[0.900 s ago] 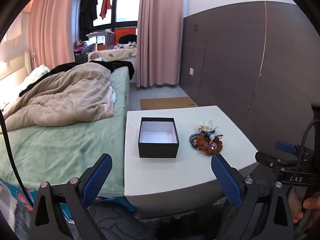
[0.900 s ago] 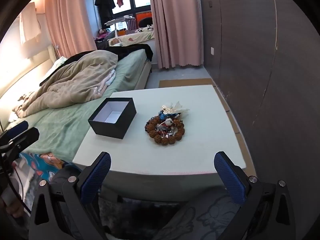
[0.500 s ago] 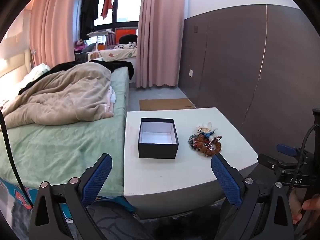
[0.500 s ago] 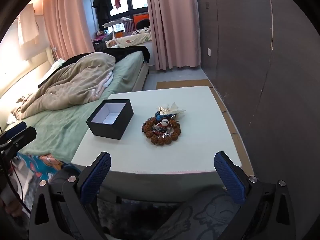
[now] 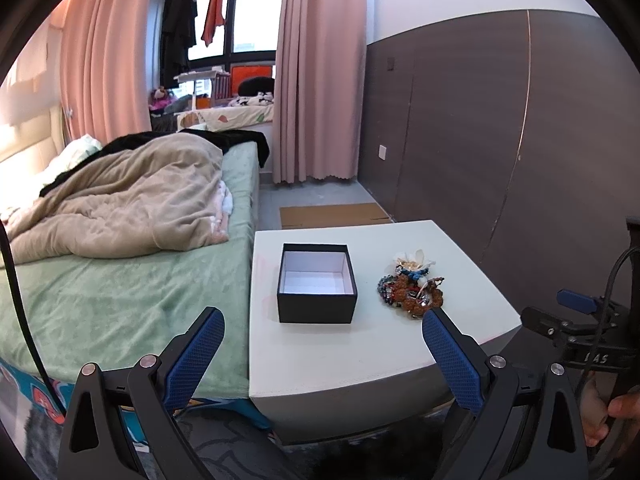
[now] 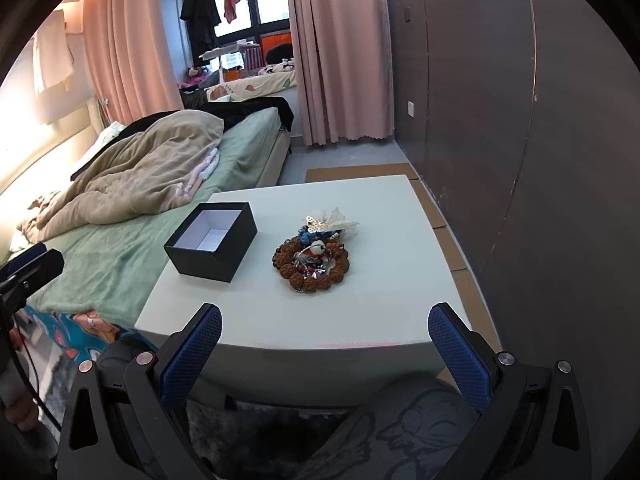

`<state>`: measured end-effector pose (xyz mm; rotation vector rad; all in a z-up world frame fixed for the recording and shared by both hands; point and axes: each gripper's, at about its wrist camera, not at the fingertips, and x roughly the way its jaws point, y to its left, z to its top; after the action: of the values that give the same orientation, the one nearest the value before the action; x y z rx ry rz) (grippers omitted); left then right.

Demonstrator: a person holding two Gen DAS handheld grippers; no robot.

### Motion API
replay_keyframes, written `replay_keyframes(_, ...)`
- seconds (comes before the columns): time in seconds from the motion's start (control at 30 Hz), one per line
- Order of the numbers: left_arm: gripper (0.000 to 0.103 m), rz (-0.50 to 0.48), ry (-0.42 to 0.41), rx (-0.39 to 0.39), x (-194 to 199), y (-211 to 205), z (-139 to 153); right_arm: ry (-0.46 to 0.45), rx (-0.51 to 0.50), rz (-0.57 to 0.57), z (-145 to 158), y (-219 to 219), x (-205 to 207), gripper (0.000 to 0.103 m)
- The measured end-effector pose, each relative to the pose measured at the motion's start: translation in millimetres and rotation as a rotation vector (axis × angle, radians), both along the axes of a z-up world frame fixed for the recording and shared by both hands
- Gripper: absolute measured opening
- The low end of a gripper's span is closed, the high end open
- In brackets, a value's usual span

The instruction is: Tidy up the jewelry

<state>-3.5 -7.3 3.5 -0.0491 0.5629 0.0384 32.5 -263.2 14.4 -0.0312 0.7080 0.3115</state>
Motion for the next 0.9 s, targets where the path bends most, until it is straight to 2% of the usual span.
replay_keyframes(0.57, 0.099, 0.004, -0.026, -0.009, -4.4, 2.4, 8.1, 0.007, -0.018, -0.031, 0.1, 0.8, 0.8, 0.103)
replay_keyframes(0.9, 0.099, 0.002, -0.027, -0.034, -0.7, 4.7, 11.3, -0.021, -0.011, -0.005, 2.0, 4.5, -4.3, 0.103)
